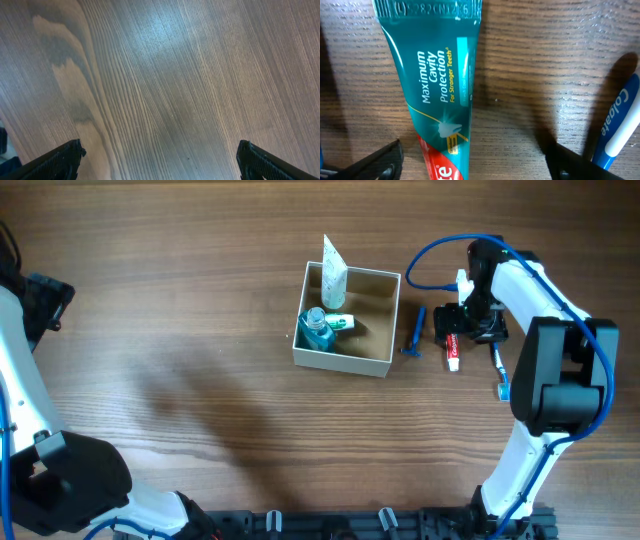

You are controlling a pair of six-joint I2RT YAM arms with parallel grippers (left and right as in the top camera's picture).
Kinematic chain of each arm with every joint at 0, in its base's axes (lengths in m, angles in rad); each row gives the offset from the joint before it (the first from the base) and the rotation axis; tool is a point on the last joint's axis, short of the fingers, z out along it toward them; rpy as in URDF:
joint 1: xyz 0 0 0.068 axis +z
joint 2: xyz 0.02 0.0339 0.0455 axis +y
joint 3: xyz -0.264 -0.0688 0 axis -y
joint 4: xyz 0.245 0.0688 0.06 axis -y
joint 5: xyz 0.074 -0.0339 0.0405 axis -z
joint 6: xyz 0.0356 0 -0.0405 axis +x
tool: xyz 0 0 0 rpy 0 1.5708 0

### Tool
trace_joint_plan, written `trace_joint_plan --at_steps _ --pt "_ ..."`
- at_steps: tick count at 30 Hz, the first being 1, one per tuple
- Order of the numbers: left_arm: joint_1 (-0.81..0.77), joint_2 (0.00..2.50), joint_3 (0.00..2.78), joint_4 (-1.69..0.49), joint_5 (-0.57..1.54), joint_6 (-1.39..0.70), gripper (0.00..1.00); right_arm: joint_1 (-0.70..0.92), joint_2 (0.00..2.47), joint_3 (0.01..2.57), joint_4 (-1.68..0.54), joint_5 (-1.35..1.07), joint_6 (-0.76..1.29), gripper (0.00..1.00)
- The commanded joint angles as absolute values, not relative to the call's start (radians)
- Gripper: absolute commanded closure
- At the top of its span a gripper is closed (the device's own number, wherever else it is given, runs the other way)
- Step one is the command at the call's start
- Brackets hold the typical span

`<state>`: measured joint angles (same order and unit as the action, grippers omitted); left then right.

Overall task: Pack container
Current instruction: 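Lower the right gripper onto the red-green toothpaste tube and close on it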

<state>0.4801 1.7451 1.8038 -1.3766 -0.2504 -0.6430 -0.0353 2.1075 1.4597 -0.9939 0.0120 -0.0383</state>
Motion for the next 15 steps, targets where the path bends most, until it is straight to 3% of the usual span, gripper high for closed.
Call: trace_joint_plan --at_steps 1,4,8,15 --pt "0.485 1.748 1.799 -1.377 -0.263 -0.663 0.0 -0.029 2.125 1.425 -0.965 -0.008 -0.019 0.16" --pt "0.485 1.748 1.799 -1.377 -0.263 -0.663 0.0 -0.029 2.125 1.425 -0.958 -0.008 0.004 0.39" --pt "0.485 1.748 1.799 -1.377 -0.263 -0.663 0.0 -0.029 2.125 1.426 -0.958 -0.02 0.043 0.62" --pt "0.485 1.748 1.799 -1.377 -0.263 -0.663 0.0 -0.029 2.124 1.462 -1.008 -0.055 0.067 0.69"
